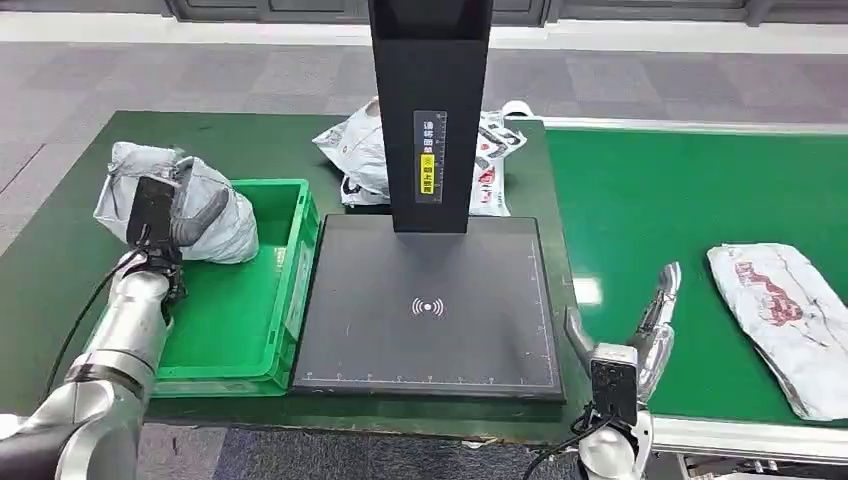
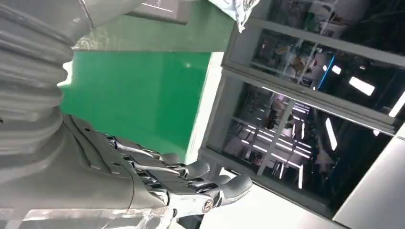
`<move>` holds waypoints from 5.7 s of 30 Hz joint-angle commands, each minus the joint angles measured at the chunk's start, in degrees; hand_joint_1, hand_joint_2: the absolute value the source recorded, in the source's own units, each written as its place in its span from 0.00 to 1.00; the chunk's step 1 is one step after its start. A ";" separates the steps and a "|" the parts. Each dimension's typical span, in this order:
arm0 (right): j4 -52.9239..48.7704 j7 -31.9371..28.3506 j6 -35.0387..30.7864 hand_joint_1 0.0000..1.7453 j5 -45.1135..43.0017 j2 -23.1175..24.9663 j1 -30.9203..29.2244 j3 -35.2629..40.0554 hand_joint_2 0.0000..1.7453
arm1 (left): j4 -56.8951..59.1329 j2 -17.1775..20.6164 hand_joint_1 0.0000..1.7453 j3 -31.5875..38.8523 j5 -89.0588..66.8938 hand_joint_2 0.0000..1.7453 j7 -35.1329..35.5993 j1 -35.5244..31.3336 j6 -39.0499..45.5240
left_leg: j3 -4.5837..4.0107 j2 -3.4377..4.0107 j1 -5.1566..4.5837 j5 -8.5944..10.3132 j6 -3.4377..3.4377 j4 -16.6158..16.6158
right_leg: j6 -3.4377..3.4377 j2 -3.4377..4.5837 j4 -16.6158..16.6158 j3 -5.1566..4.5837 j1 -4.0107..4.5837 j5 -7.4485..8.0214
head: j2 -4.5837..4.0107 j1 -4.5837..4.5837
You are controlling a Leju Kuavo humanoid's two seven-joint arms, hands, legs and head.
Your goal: Moved the parcel from conveyor to table for the left to box.
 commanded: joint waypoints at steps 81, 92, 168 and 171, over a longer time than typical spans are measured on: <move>61.98 41.22 15.92 1.00 63.37 -17.40 -24.43 -45.09 1.00 | 12.13 -23.81 0.00 -29.17 10.85 1.00 -13.68 8.40 16.78 | -0.24 0.02 -0.12 0.07 0.32 0.05 | 0.26 -0.02 -0.18 -0.09 -0.11 0.29 | 0.00 -0.02; 61.26 39.16 15.51 1.00 63.47 -15.37 -26.31 -43.15 1.00 | 10.55 -22.41 0.00 -27.92 11.15 1.00 -13.60 10.16 17.44 | -0.25 0.45 -0.05 0.19 0.44 0.03 | 0.45 0.43 -0.34 -0.07 -0.06 0.65 | 0.00 0.02; 9.38 7.33 10.85 0.00 1.36 -5.99 -7.30 20.29 1.00 | 13.94 -19.70 0.00 -38.03 -2.28 1.00 -3.66 9.55 20.76 | -0.57 0.03 -0.06 0.43 0.40 0.01 | 0.38 0.01 -0.22 -0.43 -0.07 0.59 | 0.00 0.00; 9.55 7.33 10.88 0.00 1.20 -6.07 -7.52 20.30 1.00 | 14.23 -19.88 0.00 -38.01 -2.43 1.00 -3.63 9.48 20.87 | -0.56 0.09 -0.08 0.41 0.42 0.03 | 0.42 0.07 -0.22 -0.42 -0.09 0.61 | 0.00 0.02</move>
